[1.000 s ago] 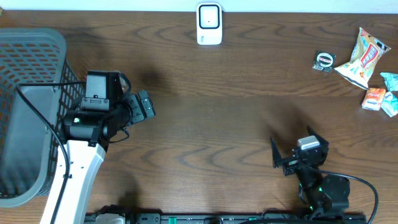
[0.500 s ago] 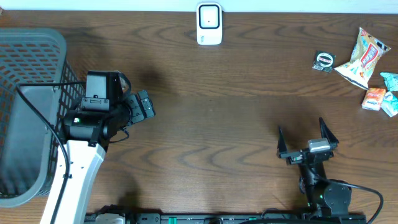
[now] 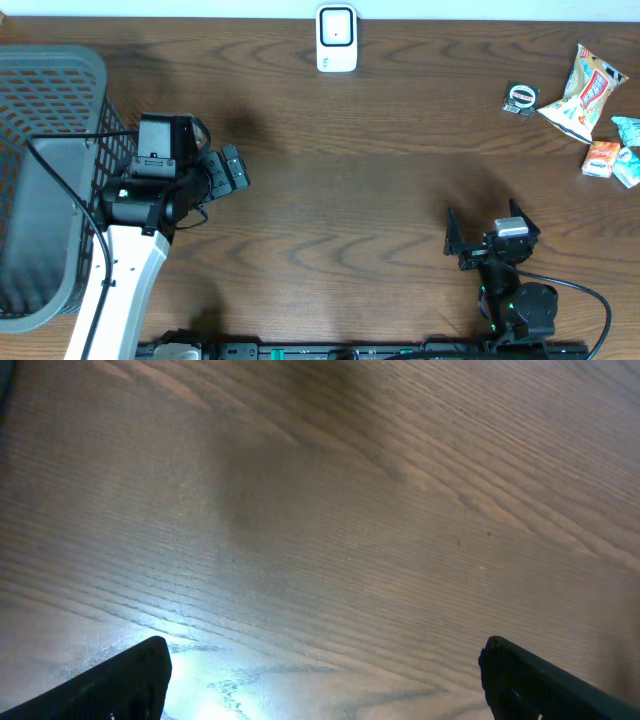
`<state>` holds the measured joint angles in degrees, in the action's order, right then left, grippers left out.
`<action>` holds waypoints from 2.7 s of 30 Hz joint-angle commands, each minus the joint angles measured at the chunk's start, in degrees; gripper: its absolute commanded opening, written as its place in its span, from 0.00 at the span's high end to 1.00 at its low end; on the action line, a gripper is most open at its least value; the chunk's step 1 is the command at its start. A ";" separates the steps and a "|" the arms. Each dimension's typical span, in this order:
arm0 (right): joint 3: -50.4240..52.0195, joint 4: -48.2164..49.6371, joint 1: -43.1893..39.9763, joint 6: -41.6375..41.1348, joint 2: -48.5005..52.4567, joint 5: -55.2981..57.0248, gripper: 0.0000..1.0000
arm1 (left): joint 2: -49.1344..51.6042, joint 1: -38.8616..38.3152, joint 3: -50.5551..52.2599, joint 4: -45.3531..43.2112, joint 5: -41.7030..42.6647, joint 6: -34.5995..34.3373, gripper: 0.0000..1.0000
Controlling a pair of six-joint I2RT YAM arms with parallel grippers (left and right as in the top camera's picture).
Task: Scan the item barcode
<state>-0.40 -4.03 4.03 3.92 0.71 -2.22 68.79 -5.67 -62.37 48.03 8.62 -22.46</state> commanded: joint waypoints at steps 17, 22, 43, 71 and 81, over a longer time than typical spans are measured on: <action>0.09 -0.52 -0.42 -3.30 -0.39 2.12 0.01 | 0.07 0.35 -0.50 0.15 -0.76 0.15 0.02; 0.09 -0.52 -0.66 -5.90 -0.39 2.10 0.01 | 0.07 0.35 -0.50 0.15 -0.74 0.15 0.02; 0.09 -0.33 -0.63 -7.08 -0.39 1.20 0.01 | 0.07 0.35 -0.50 0.15 -0.74 0.15 0.02; 0.09 -0.28 -0.63 -7.08 -0.39 1.22 0.01 | 0.07 0.35 -0.50 0.15 -0.74 0.15 0.02; 0.09 -0.28 -0.63 -7.08 -0.39 1.20 0.01 | 0.07 0.35 -0.50 0.15 -0.76 0.15 0.02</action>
<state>-0.40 -4.05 3.92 -2.39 0.71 -1.08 68.79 -5.67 -62.37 48.05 8.60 -22.46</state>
